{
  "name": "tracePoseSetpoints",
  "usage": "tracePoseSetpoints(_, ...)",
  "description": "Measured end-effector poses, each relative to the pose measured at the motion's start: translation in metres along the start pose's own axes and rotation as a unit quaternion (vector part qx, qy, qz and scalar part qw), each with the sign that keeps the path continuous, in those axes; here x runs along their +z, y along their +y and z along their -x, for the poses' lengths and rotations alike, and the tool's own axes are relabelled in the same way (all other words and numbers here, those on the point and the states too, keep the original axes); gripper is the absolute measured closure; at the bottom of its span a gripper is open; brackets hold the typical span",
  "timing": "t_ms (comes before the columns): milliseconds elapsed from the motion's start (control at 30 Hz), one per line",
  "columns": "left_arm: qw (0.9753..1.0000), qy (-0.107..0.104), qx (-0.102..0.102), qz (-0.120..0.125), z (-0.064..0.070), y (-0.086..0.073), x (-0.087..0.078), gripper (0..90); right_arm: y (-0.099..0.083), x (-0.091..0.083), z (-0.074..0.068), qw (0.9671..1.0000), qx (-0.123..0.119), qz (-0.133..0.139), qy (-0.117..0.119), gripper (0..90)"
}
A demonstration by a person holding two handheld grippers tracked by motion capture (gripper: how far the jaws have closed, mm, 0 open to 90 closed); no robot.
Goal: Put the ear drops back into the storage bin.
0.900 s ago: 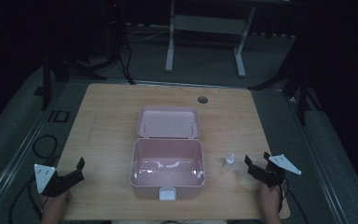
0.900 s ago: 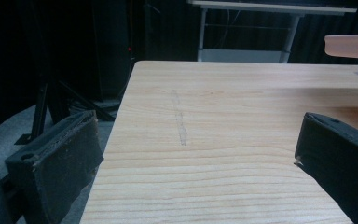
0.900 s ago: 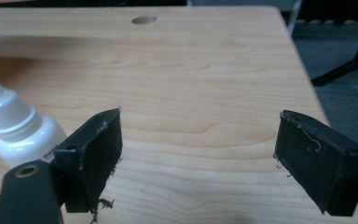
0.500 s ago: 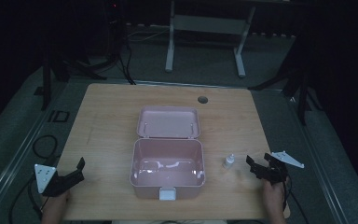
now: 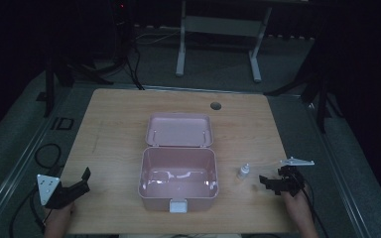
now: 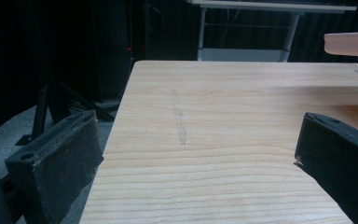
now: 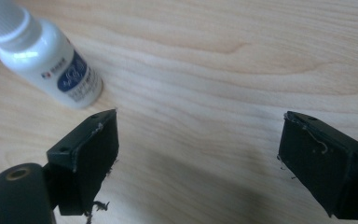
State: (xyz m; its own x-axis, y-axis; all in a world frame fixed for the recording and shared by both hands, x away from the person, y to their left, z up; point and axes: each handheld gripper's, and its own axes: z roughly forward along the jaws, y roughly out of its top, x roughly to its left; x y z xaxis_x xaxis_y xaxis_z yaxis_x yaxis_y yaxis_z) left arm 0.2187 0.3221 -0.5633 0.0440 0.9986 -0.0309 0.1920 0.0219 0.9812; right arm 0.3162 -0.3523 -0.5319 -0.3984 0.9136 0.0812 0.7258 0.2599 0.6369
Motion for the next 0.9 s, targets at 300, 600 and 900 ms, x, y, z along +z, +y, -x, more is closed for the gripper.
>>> tracePoseSetpoints(300,1.0000,-0.001,0.002,0.000,0.000,0.000,0.000,0.4,0.008,-0.005,-0.002,0.9963,-0.038,-0.076,0.008,11.6)
tracePoseSetpoints(600,1.0000,0.000,0.002,0.000,0.000,0.000,0.000,0.5,0.012,-0.010,-0.003,0.9846,-0.072,-0.159,0.014,11.6)
tracePoseSetpoints(900,1.0000,0.000,0.002,0.000,0.000,0.000,0.000,0.5,0.017,-0.012,-0.008,0.9675,-0.105,-0.229,0.018,11.7)
